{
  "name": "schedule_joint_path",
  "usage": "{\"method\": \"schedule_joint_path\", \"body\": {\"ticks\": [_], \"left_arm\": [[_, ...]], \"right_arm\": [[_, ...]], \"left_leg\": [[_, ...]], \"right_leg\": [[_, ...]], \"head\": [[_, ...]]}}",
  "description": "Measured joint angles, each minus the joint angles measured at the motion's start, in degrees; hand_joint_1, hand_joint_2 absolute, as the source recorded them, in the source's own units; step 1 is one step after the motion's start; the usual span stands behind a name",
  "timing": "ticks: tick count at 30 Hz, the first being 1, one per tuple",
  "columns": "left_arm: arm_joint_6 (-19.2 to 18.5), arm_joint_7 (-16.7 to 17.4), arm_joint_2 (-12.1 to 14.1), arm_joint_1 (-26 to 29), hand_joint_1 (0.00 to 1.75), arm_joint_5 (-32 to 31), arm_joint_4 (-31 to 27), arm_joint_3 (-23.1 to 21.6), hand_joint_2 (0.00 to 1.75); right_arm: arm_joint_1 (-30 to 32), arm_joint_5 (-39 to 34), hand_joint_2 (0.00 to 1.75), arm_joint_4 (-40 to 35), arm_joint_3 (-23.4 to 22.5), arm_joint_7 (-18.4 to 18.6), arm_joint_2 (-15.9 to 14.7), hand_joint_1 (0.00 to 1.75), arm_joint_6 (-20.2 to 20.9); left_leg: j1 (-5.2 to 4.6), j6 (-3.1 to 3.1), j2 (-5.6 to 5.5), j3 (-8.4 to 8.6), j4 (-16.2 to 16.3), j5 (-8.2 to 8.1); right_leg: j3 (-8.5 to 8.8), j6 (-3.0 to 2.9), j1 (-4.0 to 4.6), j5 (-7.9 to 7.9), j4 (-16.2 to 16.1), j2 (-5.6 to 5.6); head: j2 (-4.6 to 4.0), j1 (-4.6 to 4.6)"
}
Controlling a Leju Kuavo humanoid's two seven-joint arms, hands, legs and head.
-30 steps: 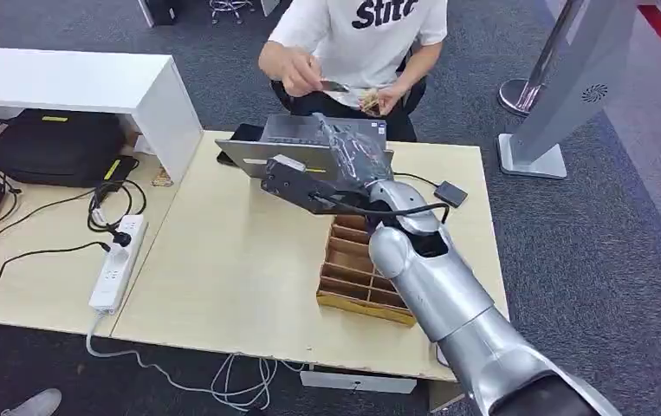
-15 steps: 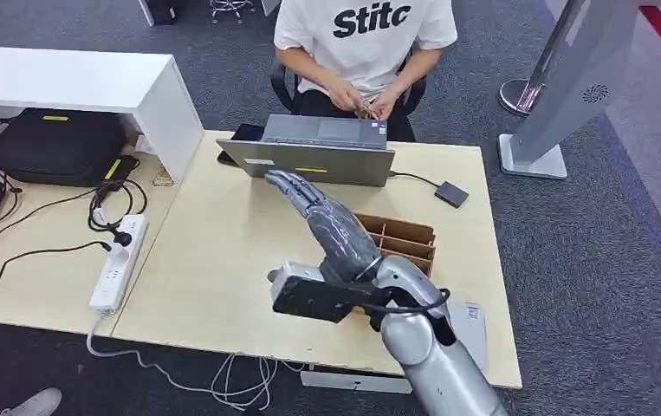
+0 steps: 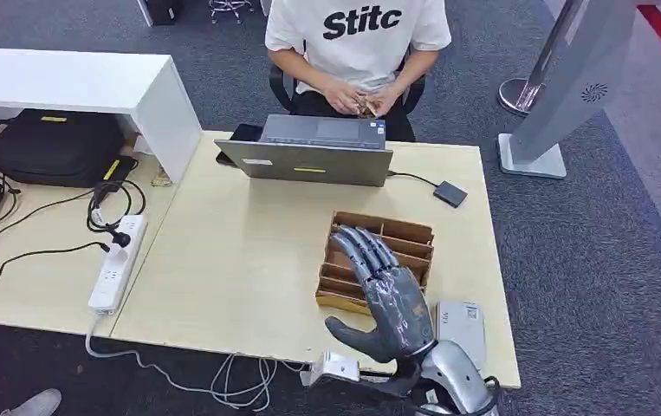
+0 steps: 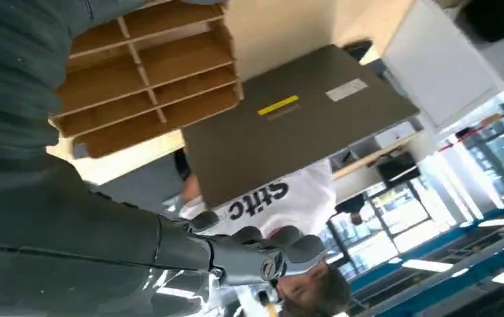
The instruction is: Pass the card to the sensor for recognition and then transmit it.
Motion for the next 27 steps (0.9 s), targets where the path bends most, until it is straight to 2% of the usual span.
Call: {"method": "schedule_joint_path", "body": {"ticks": [5,14,18,23,27], "left_arm": [[0.24,0.06,-0.02,-0.01,0.0,0.16,0.0,0.44,1.75],[0.52,0.26,-0.02,0.0,0.0,-0.76,0.0,0.46,1.75],[0.57,0.26,-0.02,0.0,0.0,-0.96,0.0,0.46,1.75],[0.68,0.35,-0.04,0.0,0.0,-1.24,0.0,0.46,1.75],[0.68,0.61,-0.04,0.0,0.0,-1.33,0.0,0.46,1.75]], "right_arm": [[2.38,3.8,1.75,0.41,-1.38,2.27,-0.48,0.0,-0.24],[2.57,21.8,1.75,6.89,-2.47,10.65,-0.88,0.0,-0.53],[2.16,24.74,1.75,9.68,-3.24,13.0,-0.9,0.0,-0.16],[1.15,28.07,1.75,12.35,-3.48,18.33,-1.07,0.0,0.8],[0.44,28.42,1.75,13.18,-3.48,19.98,-1.25,0.0,1.09]], "left_leg": [[0.0,0.0,0.0,0.0,0.0,0.0],[-0.01,0.0,-0.01,0.0,0.01,0.01],[-0.01,0.0,-0.01,0.0,0.01,0.0],[-0.01,0.0,-0.01,0.0,0.0,0.01],[-0.01,0.0,-0.01,0.0,0.01,0.01]], "right_leg": [[0.02,0.0,0.0,0.0,0.0,0.0],[0.03,0.0,0.0,0.0,0.0,-0.01],[0.03,0.0,0.0,0.0,0.0,0.0],[0.03,0.0,0.0,0.0,0.0,0.0],[0.03,0.0,0.0,0.01,0.0,0.0]], "head": [[0.0,0.02],[0.0,0.02],[0.0,0.02],[0.0,0.02],[0.0,0.02]]}}
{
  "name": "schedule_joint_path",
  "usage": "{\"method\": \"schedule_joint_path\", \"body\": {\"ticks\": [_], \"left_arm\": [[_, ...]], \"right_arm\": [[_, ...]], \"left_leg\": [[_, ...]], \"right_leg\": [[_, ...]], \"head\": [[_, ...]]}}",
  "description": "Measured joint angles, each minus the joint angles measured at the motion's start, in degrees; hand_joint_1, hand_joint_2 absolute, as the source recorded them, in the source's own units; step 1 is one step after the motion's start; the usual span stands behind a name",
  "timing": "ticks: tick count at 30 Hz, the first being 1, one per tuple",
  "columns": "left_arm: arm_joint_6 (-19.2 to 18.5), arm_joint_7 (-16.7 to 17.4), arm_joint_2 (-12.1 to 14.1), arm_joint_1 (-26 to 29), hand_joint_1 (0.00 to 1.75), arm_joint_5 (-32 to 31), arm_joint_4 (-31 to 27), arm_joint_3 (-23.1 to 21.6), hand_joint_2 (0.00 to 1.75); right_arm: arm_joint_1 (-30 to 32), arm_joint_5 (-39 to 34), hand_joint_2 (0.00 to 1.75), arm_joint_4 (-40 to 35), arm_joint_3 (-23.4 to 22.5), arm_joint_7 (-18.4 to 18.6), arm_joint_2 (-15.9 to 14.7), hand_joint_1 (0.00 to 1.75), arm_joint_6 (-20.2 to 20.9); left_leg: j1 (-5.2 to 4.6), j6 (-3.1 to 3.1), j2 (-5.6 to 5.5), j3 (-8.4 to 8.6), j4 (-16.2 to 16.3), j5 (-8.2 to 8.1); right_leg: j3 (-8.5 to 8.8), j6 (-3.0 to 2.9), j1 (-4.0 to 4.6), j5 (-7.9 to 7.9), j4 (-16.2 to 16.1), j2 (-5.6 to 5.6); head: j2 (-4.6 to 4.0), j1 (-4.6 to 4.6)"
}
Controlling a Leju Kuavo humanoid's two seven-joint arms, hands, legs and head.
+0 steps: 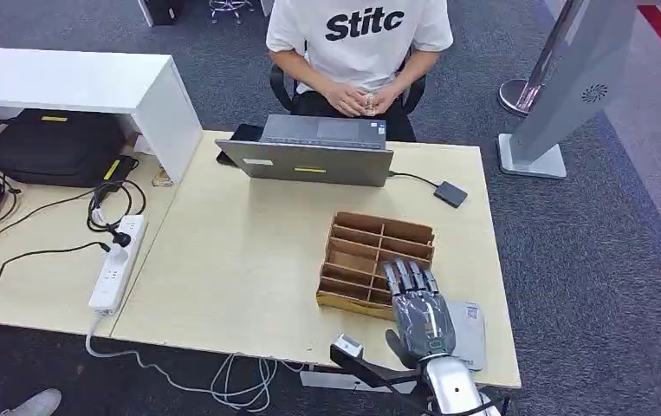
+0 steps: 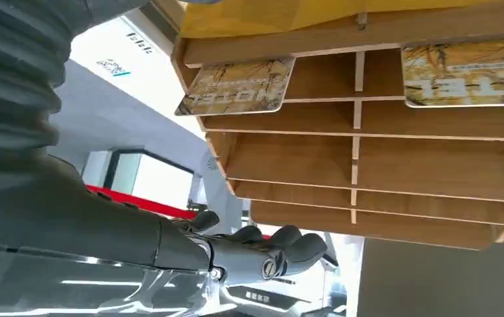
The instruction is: Pass the card to the sensor for recognition and then transmit it.
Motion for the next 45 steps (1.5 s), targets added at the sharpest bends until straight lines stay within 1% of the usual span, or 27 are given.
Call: {"method": "schedule_joint_path", "body": {"ticks": [4,8,17,33,36,37,38,39,40,42,45], "left_arm": [[0.0,0.0,0.0,0.0,0.0,-0.09,0.0,0.0,1.75],[0.0,0.0,0.0,0.0,0.0,-0.48,0.0,0.0,1.75],[-0.02,0.09,0.0,-0.01,0.0,-1.84,0.0,-0.04,1.75],[-0.2,0.13,0.0,-0.06,0.0,-3.91,0.0,-0.68,1.75],[-0.24,0.17,0.0,-0.06,0.0,-4.15,0.0,-0.98,1.75],[-0.28,0.17,0.0,-0.06,0.0,-4.33,0.0,-1.16,1.75],[-0.33,0.17,0.0,-0.06,0.0,-4.55,0.0,-1.27,1.75],[-0.35,0.17,0.0,-0.07,0.0,-4.68,0.0,-1.36,1.75],[-0.39,0.17,0.0,-0.07,0.0,-4.81,0.0,-1.55,1.75],[-0.46,0.17,0.0,-0.07,0.0,-5.14,0.0,-1.9,1.75],[-0.5,0.17,0.0,-0.07,0.0,-5.42,0.0,-2.14,1.75]], "right_arm": [[-0.6,0.02,1.75,0.33,0.0,0.26,-0.07,0.0,0.4],[-0.98,0.02,1.75,0.33,0.0,1.68,-0.11,0.0,1.2],[-1.47,0.02,1.75,0.41,0.0,1.07,-0.11,0.0,3.06],[-2.25,0.02,1.75,1.84,0.0,1.16,-0.09,0.0,3.74],[-2.31,0.02,1.75,1.9,-0.02,0.48,-0.09,0.0,3.61],[-2.31,0.02,1.75,1.9,-0.02,0.26,-0.07,0.1,3.54],[-2.32,0.02,1.75,1.9,-0.04,0.05,-0.07,1.45,3.5],[-2.32,0.02,1.75,1.9,-0.09,-0.02,-0.07,1.62,3.46],[-2.31,0.0,1.75,1.9,-0.26,-0.22,-0.02,1.71,3.43],[-2.31,-0.41,1.75,1.9,-0.85,-1.26,0.17,1.75,3.46],[-2.31,-0.5,1.75,1.92,-1.4,-2.05,0.42,1.75,3.46]], "left_leg": [[0.0,0.0,0.0,0.0,0.0,0.0],[0.0,0.0,0.0,0.0,0.0,0.0],[0.0,0.0,0.0,0.0,0.0,0.0],[0.0,0.0,0.0,0.0,0.0,0.0],[0.0,0.0,0.0,0.0,0.0,0.0],[0.0,0.0,0.0,0.0,0.0,0.0],[0.0,0.0,0.0,0.0,0.0,0.0],[0.0,0.0,0.0,0.0,0.0,0.0],[0.0,0.0,0.0,0.0,0.0,0.0],[0.0,0.0,-0.01,0.0,0.0,0.0],[0.0,0.0,0.0,0.0,0.0,0.0]], "right_leg": [[0.0,0.0,0.0,0.0,0.0,0.0],[0.0,0.0,0.0,0.0,0.0,0.0],[0.0,0.0,0.0,0.0,0.0,0.0],[0.0,0.0,0.0,0.0,0.0,0.0],[0.0,0.0,0.0,0.0,0.0,0.0],[0.0,0.0,0.0,0.0,0.0,0.0],[0.0,0.0,0.0,0.0,0.0,0.0],[0.0,0.0,0.0,0.0,0.0,0.0],[0.0,0.0,0.0,0.0,0.0,0.0],[0.0,0.0,0.0,0.0,0.0,0.0],[0.0,0.0,0.0,0.0,0.0,0.0]], "head": [[0.0,-0.02],[0.0,0.0],[0.0,0.0],[0.0,0.0],[0.0,0.0],[-0.02,0.0],[0.0,0.0],[0.0,0.0],[0.0,-0.02],[0.0,-0.02],[0.0,0.0]]}}
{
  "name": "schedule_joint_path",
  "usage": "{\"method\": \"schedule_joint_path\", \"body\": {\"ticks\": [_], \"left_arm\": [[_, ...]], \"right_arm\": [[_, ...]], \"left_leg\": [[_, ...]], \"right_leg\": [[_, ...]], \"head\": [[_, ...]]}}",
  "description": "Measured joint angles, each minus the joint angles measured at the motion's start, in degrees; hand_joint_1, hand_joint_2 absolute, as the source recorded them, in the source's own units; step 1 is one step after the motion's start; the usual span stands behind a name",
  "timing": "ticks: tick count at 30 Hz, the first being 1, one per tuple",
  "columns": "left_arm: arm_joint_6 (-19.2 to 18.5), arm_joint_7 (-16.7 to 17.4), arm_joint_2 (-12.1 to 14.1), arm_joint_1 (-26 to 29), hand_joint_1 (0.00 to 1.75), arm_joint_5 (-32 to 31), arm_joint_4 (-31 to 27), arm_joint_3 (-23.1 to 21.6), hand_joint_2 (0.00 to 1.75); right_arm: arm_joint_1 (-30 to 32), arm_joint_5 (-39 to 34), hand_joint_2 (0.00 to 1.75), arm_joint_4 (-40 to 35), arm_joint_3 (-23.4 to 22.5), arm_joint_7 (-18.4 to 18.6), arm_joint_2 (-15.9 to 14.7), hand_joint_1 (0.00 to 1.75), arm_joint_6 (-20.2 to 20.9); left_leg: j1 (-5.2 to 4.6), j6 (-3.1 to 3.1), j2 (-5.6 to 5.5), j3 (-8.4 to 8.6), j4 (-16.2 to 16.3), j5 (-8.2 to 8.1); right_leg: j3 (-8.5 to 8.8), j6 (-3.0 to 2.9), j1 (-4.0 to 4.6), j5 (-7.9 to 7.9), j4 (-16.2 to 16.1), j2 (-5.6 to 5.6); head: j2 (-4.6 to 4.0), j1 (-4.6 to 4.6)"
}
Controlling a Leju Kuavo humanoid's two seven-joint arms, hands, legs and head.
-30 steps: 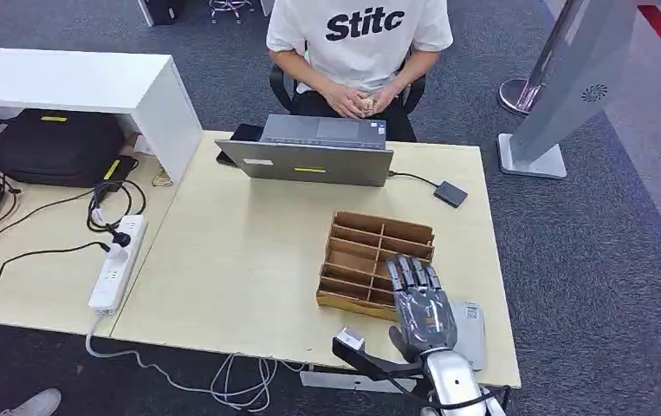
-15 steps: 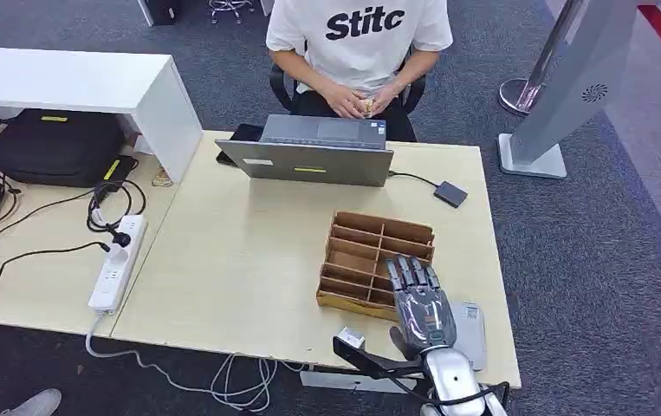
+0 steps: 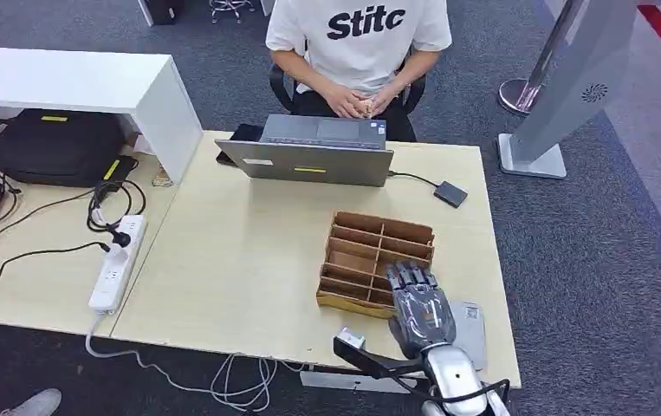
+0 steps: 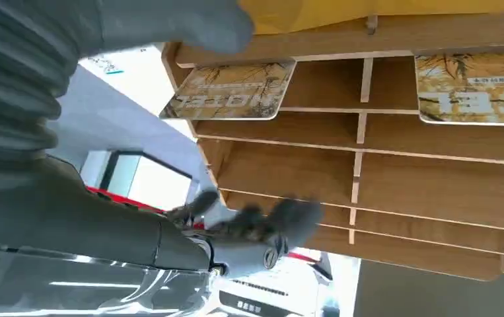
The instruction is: Pass the card to the sensor for recognition and then transmit it.
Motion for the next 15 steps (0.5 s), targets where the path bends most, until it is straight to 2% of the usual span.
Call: {"method": "schedule_joint_path", "body": {"ticks": [7,15], "left_arm": [[-0.07,0.0,0.02,-0.01,0.0,-0.7,0.0,-0.83,1.75],[-0.2,0.0,0.0,-0.03,0.0,-1.92,0.0,-1.88,1.75]], "right_arm": [[0.01,0.5,1.75,0.04,-0.74,-0.55,0.52,1.75,0.53],[-0.98,0.53,1.75,1.13,-0.74,3.21,0.55,1.75,0.5]], "left_leg": [[0.0,0.0,0.0,0.0,0.0,0.0],[0.0,0.01,-0.01,0.0,0.0,0.01]], "right_leg": [[0.0,0.0,0.0,0.0,0.0,0.0],[0.01,0.0,0.0,0.0,0.0,-0.02]], "head": [[0.0,-0.02],[0.0,-0.02]]}}
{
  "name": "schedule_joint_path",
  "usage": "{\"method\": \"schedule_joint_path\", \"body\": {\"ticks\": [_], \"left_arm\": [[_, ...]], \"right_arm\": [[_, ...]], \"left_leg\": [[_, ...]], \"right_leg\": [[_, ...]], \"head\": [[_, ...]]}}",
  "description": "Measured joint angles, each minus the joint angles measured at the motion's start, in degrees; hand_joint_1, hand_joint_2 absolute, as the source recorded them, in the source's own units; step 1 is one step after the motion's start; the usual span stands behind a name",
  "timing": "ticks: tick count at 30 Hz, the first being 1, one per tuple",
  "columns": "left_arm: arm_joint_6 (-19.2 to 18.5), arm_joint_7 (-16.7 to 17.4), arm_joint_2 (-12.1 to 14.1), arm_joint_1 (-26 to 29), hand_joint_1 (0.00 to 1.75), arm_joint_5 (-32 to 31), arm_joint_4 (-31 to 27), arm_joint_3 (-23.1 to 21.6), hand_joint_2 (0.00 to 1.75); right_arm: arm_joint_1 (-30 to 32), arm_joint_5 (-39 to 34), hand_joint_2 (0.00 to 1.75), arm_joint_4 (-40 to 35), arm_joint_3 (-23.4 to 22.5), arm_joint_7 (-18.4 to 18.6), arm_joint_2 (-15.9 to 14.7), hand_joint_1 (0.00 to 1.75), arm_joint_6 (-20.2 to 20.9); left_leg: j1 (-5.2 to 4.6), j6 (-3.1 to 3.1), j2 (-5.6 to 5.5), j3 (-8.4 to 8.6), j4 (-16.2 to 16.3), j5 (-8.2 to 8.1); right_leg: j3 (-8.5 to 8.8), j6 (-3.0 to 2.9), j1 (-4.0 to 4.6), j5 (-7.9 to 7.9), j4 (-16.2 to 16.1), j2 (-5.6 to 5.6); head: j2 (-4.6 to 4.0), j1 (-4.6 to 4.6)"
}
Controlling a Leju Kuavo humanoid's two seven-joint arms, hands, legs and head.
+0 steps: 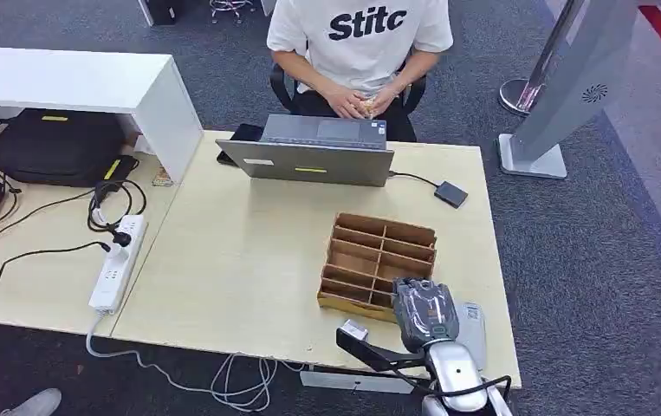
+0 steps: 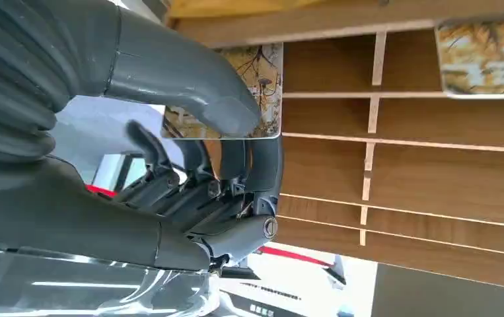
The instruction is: Pass the card to the sensor for recognition and then transmit it.
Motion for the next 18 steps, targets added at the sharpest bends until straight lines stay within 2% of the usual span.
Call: {"method": "schedule_joint_path", "body": {"ticks": [9,18], "left_arm": [[-0.24,0.09,0.02,-0.02,0.0,-1.51,0.0,-1.2,1.75],[-0.59,0.09,0.02,-0.05,0.0,-3.11,0.0,-2.28,1.75]], "right_arm": [[-0.6,0.02,1.75,0.63,0.0,-0.44,0.0,1.75,-2.21],[-0.41,0.04,1.75,-7.9,0.0,-3.1,-0.02,1.75,-5.18]], "left_leg": [[0.0,0.0,0.0,0.0,0.0,0.0],[0.0,0.0,0.01,0.02,0.0,0.0]], "right_leg": [[-0.01,0.0,0.0,0.0,0.0,0.0],[-0.01,0.0,0.0,0.0,0.0,0.02]], "head": [[0.0,0.02],[0.0,0.0]]}}
